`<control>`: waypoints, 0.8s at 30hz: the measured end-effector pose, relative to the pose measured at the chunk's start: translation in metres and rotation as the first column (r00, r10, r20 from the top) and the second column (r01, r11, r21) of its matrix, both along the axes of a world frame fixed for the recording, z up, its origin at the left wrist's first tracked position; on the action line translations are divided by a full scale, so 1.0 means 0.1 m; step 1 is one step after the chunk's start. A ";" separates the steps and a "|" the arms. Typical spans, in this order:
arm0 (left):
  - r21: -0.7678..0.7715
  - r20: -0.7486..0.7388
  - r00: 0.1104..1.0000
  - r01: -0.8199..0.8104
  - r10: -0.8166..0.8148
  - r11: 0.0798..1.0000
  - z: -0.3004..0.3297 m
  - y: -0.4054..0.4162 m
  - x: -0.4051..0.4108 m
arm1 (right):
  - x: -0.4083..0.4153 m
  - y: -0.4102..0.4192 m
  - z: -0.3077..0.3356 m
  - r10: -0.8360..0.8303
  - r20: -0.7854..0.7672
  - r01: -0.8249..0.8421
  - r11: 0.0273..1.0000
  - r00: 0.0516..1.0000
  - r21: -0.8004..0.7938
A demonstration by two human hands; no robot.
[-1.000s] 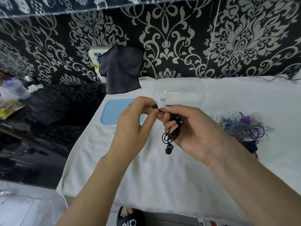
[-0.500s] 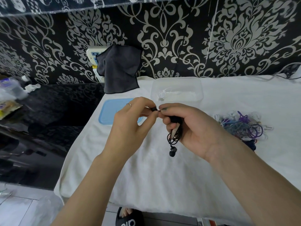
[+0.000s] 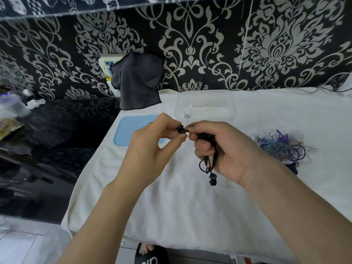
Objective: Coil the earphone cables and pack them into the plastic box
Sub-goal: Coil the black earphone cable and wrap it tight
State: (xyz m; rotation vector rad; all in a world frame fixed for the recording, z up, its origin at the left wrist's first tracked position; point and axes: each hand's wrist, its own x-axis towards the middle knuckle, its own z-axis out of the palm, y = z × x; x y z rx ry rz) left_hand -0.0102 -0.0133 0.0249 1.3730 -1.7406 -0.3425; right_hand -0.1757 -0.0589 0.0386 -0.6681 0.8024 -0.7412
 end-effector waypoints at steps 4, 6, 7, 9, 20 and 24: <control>0.049 0.014 1.000 0.022 -0.023 0.999 0.03 0.03 0.00 | 0.00 0.00 -0.02 -0.005 -0.069 -0.001 0.996 0.998 -0.084; 0.064 0.024 0.999 0.039 -0.040 0.997 0.04 0.03 0.00 | 0.01 0.00 -0.04 -0.008 -0.091 -0.002 0.994 0.996 -0.113; 0.068 0.029 0.998 0.047 -0.050 0.997 0.03 0.02 0.00 | 0.01 0.00 -0.05 -0.013 -0.102 0.000 0.992 0.995 -0.127; 0.058 0.053 0.996 0.062 -0.065 0.996 0.02 0.01 0.00 | 0.02 0.00 -0.05 -0.025 -0.124 0.004 0.986 0.992 -0.167; -0.045 0.120 0.991 0.071 -0.065 0.996 -0.01 0.00 0.00 | 0.03 0.02 -0.04 -0.026 -0.069 0.015 0.987 0.997 -0.162; -0.019 0.077 0.996 0.050 -0.049 0.999 -0.02 0.00 -0.02 | 0.02 0.02 -0.04 -0.022 -0.040 0.016 0.990 0.999 -0.143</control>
